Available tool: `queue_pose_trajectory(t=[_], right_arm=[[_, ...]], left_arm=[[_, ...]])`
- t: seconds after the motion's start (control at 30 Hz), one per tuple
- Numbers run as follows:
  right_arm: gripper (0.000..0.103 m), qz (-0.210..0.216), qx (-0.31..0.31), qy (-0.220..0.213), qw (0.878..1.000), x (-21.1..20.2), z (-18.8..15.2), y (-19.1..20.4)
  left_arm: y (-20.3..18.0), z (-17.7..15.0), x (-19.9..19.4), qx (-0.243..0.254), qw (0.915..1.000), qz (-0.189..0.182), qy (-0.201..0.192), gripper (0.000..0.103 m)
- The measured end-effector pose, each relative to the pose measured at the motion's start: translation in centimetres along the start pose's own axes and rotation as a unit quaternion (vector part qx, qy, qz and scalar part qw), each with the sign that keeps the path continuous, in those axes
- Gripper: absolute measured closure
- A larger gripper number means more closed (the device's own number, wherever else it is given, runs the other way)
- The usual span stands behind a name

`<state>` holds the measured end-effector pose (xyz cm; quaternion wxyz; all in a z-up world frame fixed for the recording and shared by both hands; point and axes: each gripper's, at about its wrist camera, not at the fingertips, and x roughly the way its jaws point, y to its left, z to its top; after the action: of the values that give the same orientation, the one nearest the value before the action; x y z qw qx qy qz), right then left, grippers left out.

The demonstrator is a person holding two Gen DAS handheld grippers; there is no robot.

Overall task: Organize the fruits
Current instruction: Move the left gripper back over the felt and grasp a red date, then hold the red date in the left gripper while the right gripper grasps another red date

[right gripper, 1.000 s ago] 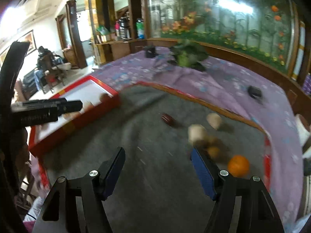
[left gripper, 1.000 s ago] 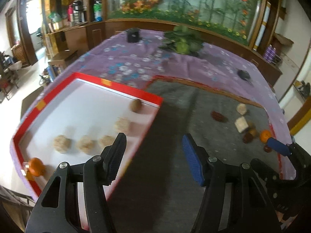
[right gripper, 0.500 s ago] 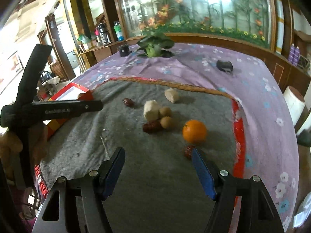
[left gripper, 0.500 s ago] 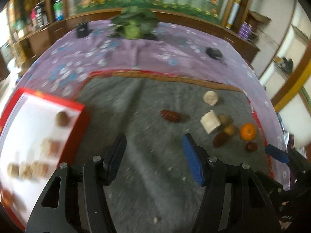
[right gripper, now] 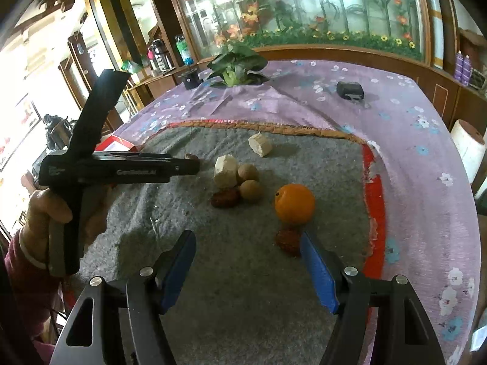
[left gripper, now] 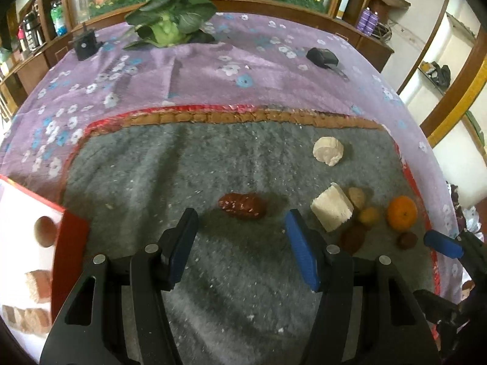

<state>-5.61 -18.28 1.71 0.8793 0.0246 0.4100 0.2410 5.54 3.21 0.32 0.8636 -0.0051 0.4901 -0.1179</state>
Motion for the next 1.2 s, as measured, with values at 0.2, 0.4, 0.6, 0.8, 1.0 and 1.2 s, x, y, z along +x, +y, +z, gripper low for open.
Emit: queue_pose_trajectory(t=[0.2, 0.4, 0.6, 0.8, 1.0, 1.2], right_arm=[[0.034, 0.005, 0.004, 0.002, 1.0, 0.3, 0.0, -0.4], [0.034, 0.021, 0.003, 0.006, 1.0, 0.7, 0.4, 0.2], [0.034, 0.028, -0.014, 0.022, 0.999, 2.5, 1.4, 1.7], [0.047, 0.007, -0.041, 0.045, 0.998, 5.1, 2.6, 2.7], [0.052, -0.002, -0.072, 0.059, 0.996, 7.2, 3.5, 3.2], [0.058, -0.019, -0.103, 0.064, 0.992, 7.9, 4.1, 3.8]], left_arm=[[-0.2, 0.4, 0.5, 0.014, 0.9998, 0.007, -0.01, 0.049], [0.3, 0.1, 0.1, 0.013, 0.9995, 0.022, -0.016, 0.071], [0.3, -0.7, -1.4, 0.002, 0.9993, 0.027, -0.025, 0.071], [0.6, -1.9, -3.0, -0.01, 0.999, 0.028, -0.032, 0.071], [1.2, -2.3, -3.5, -0.022, 0.999, 0.022, -0.031, 0.071], [1.6, -2.7, -3.6, -0.027, 0.999, 0.023, -0.027, 0.071]])
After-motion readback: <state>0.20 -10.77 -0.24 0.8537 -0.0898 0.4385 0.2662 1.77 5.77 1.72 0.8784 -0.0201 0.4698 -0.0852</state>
